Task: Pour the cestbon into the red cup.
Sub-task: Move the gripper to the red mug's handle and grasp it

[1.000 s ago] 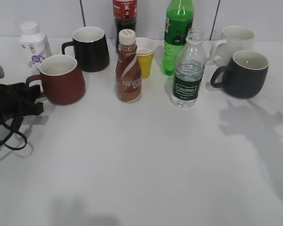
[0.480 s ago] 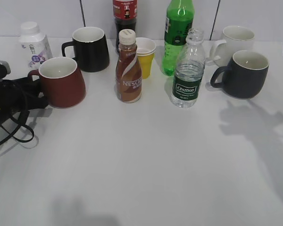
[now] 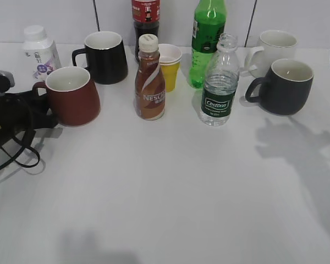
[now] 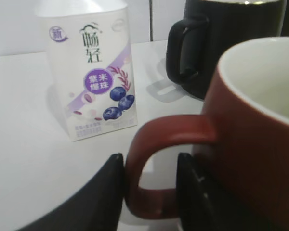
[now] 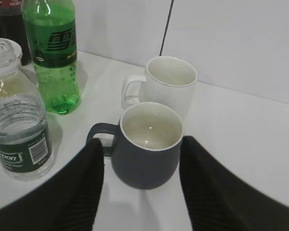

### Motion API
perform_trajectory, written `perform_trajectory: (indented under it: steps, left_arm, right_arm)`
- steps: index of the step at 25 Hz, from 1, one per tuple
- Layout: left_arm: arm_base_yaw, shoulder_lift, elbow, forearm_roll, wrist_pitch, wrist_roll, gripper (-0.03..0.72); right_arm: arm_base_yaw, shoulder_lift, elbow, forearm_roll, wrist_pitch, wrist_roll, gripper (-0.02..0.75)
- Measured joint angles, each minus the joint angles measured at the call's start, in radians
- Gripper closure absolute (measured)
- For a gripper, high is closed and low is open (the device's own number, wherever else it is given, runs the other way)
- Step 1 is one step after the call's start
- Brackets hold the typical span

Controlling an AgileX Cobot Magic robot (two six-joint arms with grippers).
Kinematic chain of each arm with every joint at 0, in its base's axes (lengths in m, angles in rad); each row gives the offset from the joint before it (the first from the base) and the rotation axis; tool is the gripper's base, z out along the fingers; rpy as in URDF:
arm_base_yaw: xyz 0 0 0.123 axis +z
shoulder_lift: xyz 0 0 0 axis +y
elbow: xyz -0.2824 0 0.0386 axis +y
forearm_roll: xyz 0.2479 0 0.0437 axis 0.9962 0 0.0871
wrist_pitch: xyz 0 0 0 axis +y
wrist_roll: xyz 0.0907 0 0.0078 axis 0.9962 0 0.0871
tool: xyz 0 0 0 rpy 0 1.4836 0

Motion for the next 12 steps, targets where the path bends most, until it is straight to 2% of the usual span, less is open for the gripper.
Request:
perform_trajectory:
  steps: [12]
  left_arm:
    - [0.051, -0.024, 0.0, 0.105, 0.047, -0.025, 0.402]
  right_arm:
    - [0.0, 0.0, 0.0, 0.0, 0.0, 0.001, 0.351]
